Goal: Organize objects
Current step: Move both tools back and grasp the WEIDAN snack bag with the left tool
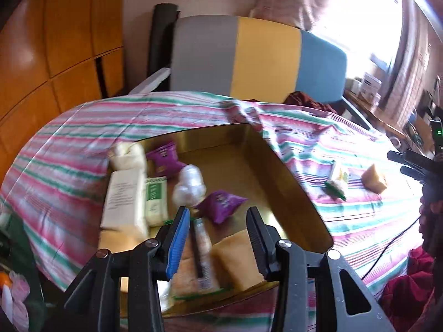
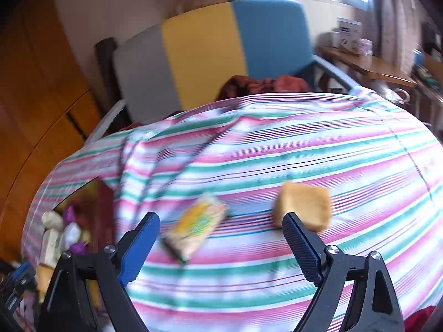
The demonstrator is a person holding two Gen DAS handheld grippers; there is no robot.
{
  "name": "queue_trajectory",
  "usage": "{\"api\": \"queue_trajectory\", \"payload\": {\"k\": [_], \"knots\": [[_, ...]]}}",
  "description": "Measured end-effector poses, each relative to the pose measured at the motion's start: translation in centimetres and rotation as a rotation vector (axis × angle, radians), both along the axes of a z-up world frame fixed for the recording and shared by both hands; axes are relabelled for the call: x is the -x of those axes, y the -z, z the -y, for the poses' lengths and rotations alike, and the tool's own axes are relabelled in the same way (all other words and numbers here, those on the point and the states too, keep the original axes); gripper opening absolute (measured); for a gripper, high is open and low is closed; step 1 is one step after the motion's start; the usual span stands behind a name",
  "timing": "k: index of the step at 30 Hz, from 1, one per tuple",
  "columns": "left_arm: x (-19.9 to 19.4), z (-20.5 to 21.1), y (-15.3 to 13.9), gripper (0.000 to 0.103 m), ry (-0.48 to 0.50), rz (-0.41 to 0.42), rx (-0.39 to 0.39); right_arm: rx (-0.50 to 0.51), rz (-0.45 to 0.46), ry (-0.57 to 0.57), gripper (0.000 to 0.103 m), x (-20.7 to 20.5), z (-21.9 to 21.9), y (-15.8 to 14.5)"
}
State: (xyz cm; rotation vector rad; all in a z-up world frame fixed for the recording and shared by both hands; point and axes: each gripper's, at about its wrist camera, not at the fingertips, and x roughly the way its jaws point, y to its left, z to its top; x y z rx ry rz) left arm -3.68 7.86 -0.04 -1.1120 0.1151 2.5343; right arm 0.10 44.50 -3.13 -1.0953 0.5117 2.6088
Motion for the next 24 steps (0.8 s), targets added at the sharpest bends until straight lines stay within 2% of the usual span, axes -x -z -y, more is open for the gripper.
{"api": "queue_trajectory", "payload": {"k": [5,9,10,11,13,17,21,24], "knots": [[-0.1,-5.0,-0.5,0.043,0.119,-0.013,0.04,0.001,0.013,0.15,0.091,-1.2,-6.3,2.2],[0.3,-10.0,-0.2,0.045,0.237,0.008,0.08,0.141,0.028,0.278,0.091,-2.6,-9.8,4.3],[0.4,-11.2,0.1,0.049,0.262,0.019,0.088,0.178,-0.008,0.286,0.091,-2.9,-10.4,4.1],[0.5,-12.9,0.4,0.059,0.294,0.03,0.101,0.195,-0.03,0.293,0.092,-3.2,-10.7,3.8],[0.5,-15.3,1.0,0.069,0.349,0.042,0.112,0.214,-0.033,0.312,0.094,-3.7,-11.1,3.7],[1.2,-20.2,2.9,0.069,0.438,0.09,0.156,0.302,-0.021,0.322,0.094,-3.8,-11.6,4.6],[2.2,-23.7,4.7,0.069,0.477,0.146,0.188,0.33,-0.025,0.33,0.094,-4.0,-11.7,4.7],[3.1,-25.6,5.6,0.08,0.49,0.163,0.199,0.353,-0.027,0.329,0.095,-4.0,-11.9,4.9]]}}
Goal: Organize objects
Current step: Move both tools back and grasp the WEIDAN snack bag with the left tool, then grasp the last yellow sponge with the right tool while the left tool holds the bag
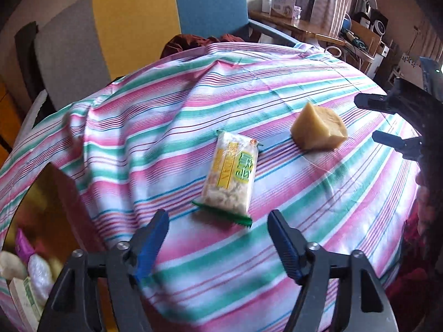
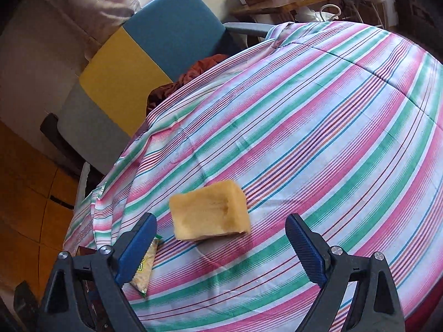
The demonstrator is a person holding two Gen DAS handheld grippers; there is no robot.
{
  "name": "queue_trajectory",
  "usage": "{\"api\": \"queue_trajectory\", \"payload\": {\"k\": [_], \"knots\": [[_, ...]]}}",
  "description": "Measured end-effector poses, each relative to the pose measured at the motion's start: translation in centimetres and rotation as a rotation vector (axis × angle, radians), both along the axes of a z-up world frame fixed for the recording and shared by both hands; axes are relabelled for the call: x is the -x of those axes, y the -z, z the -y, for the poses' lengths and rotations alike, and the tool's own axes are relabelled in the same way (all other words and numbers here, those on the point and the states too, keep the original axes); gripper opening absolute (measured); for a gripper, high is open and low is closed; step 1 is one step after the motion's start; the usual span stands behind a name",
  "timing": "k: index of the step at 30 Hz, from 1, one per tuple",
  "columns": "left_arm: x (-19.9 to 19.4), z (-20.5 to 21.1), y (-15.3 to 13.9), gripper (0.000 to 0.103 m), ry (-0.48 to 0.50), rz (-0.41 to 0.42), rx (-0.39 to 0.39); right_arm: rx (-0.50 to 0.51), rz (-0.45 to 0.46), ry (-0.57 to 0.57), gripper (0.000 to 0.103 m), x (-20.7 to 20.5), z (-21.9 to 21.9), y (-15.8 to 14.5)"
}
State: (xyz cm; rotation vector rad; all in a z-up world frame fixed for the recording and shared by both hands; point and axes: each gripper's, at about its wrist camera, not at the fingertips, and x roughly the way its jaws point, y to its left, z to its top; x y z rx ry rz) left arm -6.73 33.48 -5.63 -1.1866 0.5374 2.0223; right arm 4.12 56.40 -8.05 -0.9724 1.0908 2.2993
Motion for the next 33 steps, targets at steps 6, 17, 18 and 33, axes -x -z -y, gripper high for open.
{"api": "queue_trajectory", "payload": {"k": [6,17,18,33], "knots": [[1.7,-2.9,1.7,0.082,0.015,0.025,0.044,0.028,0.001,-0.017,0.095,0.4,0.2,0.3],[3.9,-5.9,4.6,0.064,-0.023,0.029,0.08,0.032,0.005,-0.029,0.095,0.7,0.3,0.5],[3.6,-5.5,4.4,0.053,-0.028,0.024,0.055,0.033,0.007,-0.028,0.095,0.8,0.2,0.6],[-8.0,2.8,4.4,0.043,-0.061,-0.081,-0.071,-0.007,0.048,-0.026,0.095,1.1,0.3,0.9]]}}
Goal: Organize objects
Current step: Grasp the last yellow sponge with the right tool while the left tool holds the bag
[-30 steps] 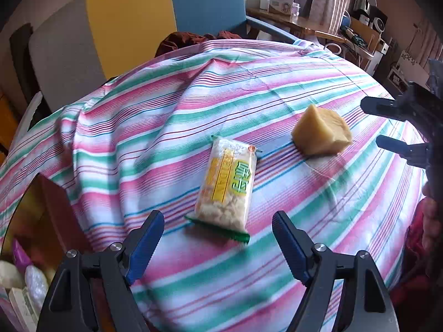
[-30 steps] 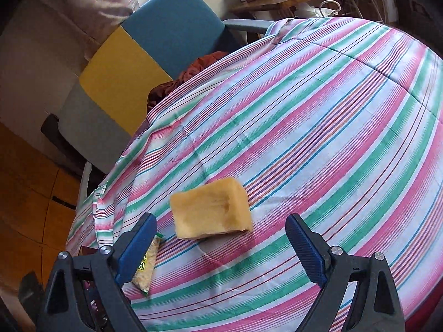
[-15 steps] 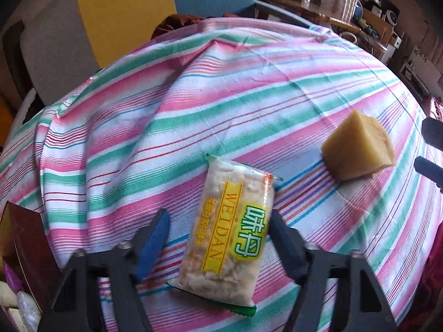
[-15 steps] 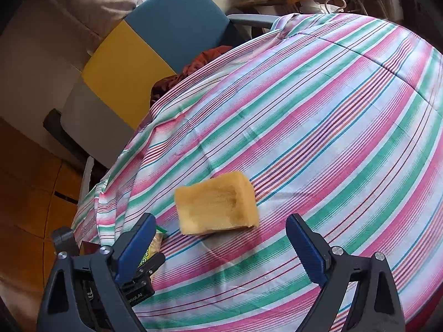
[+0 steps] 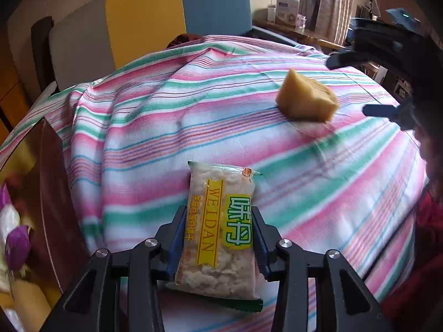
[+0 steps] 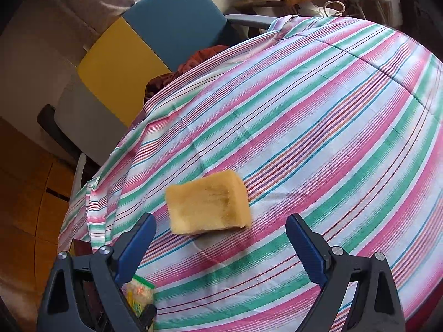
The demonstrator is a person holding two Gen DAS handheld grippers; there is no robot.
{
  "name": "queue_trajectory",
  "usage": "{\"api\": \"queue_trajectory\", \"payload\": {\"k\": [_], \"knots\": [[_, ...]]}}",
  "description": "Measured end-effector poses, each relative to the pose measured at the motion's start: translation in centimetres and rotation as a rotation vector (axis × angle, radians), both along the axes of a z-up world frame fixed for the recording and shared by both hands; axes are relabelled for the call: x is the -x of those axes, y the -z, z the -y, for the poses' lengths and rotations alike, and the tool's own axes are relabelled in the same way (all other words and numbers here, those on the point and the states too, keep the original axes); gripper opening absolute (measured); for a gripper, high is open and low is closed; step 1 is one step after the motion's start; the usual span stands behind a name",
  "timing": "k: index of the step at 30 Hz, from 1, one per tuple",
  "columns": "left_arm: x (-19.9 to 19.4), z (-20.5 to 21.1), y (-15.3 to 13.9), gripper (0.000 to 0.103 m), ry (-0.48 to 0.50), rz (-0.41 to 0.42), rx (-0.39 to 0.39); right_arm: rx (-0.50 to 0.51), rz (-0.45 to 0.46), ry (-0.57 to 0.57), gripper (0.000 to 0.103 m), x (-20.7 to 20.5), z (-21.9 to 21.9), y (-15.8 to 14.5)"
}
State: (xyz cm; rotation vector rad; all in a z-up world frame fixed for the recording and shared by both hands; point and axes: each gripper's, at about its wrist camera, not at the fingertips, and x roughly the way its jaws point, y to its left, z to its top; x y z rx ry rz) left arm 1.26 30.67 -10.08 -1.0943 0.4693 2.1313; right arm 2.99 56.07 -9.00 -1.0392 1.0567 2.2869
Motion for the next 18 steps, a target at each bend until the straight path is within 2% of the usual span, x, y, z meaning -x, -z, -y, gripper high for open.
{"api": "queue_trajectory", "payload": {"k": [8,12,14,18], "knots": [[-0.6,0.5,0.5,0.043,0.021,-0.037,-0.055,-0.042,0.037,-0.026,0.095,0.6,0.4,0.6],[-0.7,0.7,0.7,0.043,0.022,-0.046,-0.073,-0.117,0.049,-0.078,0.098,1.7,1.3,0.2],[-0.7,0.8,0.7,0.043,0.023,-0.054,-0.085,-0.172,0.087,-0.104,0.103,2.6,1.7,0.0],[-0.7,1.0,0.7,0.043,0.023,-0.052,-0.095,-0.205,0.175,-0.15,0.103,5.2,1.5,0.8]]}}
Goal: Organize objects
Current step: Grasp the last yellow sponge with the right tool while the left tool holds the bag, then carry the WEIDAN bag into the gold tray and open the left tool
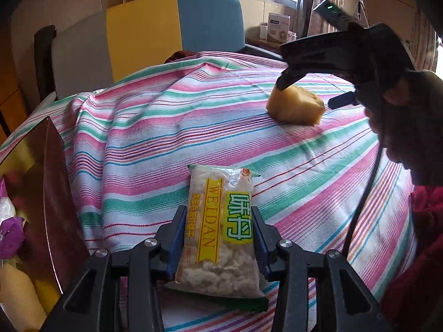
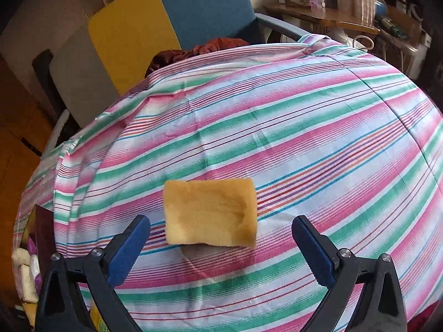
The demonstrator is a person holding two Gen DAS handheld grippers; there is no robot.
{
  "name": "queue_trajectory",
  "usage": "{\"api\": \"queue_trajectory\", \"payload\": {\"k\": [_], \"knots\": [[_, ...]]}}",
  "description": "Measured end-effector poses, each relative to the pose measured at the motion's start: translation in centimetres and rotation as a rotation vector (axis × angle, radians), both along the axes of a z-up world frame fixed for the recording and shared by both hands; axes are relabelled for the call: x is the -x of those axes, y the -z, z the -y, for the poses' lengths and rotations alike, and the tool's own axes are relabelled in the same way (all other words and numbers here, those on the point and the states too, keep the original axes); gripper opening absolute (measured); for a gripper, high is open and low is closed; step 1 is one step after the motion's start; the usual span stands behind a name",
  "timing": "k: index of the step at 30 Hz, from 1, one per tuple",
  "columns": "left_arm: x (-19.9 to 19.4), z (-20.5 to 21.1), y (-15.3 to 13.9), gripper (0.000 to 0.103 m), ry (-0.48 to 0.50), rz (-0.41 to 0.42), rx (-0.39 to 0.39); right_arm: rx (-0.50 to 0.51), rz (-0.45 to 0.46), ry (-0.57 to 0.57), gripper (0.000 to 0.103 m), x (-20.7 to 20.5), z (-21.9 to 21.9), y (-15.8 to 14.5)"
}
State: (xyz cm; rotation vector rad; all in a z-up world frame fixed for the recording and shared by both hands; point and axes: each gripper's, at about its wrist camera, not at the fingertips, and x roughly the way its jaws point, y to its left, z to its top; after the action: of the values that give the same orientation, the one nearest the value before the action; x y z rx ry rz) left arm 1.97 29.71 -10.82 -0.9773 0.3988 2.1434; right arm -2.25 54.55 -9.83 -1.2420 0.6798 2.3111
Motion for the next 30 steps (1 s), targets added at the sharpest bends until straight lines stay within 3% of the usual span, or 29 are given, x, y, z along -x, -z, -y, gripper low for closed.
{"api": "queue_trajectory", "payload": {"k": [6,8,14,17,30], "knots": [[-0.1,0.1,0.1,0.043,0.001,-0.005,-0.008,-0.016,0.131,-0.029,0.101,3.4,-0.3,2.6],[0.0,0.1,0.1,0.044,0.002,-0.005,-0.01,0.012,0.158,-0.051,0.076,3.5,-0.1,3.3],[0.0,0.1,0.2,0.044,0.002,-0.009,-0.013,-0.058,0.221,-0.24,0.074,-0.3,3.2,2.6],[-0.1,0.1,0.2,0.044,0.002,-0.013,-0.01,-0.022,0.205,-0.246,0.075,-3.0,3.4,3.2],[-0.3,0.0,0.2,0.044,0.002,-0.026,0.0,-0.08,0.224,-0.28,0.08,-3.3,3.2,3.6]]}}
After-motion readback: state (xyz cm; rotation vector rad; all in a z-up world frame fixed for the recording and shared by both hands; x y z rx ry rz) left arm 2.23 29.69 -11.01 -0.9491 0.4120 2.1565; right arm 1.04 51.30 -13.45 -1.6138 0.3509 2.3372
